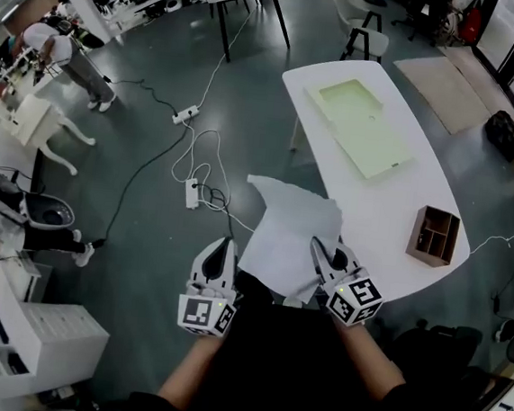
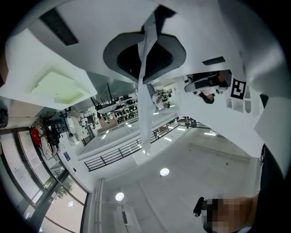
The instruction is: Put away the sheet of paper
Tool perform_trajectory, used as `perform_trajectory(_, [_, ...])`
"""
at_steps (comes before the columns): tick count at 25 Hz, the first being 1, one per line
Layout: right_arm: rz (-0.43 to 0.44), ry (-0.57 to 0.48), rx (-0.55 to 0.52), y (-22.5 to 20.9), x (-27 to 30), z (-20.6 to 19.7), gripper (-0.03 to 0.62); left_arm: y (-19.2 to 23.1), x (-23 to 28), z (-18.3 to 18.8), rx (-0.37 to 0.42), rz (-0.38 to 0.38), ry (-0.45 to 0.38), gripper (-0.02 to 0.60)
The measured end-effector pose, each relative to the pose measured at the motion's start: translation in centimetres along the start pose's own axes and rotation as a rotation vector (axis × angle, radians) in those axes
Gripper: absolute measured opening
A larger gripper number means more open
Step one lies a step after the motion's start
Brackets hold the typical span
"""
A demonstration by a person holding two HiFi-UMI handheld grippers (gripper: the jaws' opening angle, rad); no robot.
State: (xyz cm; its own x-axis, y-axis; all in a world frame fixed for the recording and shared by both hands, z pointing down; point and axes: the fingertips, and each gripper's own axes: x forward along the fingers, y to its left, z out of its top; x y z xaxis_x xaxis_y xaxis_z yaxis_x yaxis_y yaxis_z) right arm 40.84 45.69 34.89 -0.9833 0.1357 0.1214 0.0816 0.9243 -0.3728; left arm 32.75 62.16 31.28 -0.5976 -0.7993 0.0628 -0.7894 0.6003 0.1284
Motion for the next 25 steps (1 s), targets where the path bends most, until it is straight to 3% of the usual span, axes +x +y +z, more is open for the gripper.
perform_trajectory(4, [-0.003, 0.0, 0.002, -0.3, 1.3, -0.3, -0.001, 0.9, 0.8, 0.1, 0.016, 0.0, -0.014, 0.003])
perform_trajectory(11, [-0.018, 0.032, -0.017, -1.7, 6.0, 0.0, -0.002, 4.0, 4.1, -0.8, -0.022, -0.003, -0.008, 0.003])
perform_trajectory(19, [-0.032, 0.057, -0.047, -3.2, 15.8, 1.7, -0.001, 12.4, 11.0, -0.3, -0.039, -0.008, -0.01, 0.003])
perform_trajectory(25, [-0.035, 0.098, -0.088, -4.3, 23.9, 3.5, -0.001, 18.7, 16.7, 0.6, -0.111, -0.003, -0.017, 0.003])
